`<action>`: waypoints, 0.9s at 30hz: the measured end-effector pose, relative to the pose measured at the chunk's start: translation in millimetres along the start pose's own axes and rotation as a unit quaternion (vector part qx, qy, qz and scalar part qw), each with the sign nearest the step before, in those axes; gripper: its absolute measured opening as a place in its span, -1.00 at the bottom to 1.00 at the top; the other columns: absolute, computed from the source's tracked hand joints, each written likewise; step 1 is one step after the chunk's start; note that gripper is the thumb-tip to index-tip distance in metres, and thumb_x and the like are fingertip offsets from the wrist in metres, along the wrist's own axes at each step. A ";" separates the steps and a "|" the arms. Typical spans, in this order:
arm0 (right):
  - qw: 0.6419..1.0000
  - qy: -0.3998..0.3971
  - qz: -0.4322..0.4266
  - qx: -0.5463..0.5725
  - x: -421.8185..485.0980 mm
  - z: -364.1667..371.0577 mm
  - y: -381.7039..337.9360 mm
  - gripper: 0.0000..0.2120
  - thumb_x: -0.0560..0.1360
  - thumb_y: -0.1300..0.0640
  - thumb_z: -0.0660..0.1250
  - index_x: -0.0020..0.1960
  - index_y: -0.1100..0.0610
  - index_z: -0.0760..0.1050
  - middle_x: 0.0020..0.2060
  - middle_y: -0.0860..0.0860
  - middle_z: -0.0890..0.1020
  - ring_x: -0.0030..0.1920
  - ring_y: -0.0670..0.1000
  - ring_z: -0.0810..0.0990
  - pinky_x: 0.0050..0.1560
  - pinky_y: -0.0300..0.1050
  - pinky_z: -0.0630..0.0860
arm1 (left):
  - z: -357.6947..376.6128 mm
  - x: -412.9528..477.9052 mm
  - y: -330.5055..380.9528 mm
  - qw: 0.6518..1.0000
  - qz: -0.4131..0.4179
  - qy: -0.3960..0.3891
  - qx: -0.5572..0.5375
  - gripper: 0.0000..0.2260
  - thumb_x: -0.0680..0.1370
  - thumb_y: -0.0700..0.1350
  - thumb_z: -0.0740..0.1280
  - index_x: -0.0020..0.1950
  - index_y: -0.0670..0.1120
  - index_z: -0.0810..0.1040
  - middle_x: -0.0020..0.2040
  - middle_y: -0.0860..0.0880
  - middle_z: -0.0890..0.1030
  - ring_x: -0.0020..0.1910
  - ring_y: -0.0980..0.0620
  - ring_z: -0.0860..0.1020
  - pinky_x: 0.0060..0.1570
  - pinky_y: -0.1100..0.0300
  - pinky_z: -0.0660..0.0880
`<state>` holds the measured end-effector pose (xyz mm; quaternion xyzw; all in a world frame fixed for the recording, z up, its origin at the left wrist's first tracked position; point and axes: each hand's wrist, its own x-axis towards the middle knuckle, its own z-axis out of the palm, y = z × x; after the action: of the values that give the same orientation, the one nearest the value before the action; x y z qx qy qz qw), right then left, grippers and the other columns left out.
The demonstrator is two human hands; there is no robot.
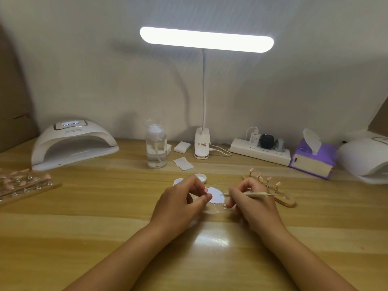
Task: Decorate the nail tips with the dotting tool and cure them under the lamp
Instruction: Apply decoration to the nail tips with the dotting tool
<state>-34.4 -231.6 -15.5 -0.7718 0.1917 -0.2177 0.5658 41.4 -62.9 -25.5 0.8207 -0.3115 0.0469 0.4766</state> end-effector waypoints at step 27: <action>0.994 -0.018 -0.028 -0.100 0.0 2.8 -0.8 -0.76 0.50 -0.04 0.39 -0.17 0.12 0.47 -0.39 -0.02 0.69 -0.38 -0.04 0.60 -0.22 -0.05 0.51 | -0.5 1.9 0.0 0.999 -0.009 -0.029 0.009 -0.83 0.51 -0.10 0.40 -0.15 0.20 0.62 -0.14 0.35 0.60 -0.42 0.19 0.42 -0.18 0.10 0.48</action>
<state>-32.8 -229.2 -15.5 -0.8335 0.1805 -0.1990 0.4828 43.0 -63.4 -24.5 0.8289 -0.3176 0.0215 0.4599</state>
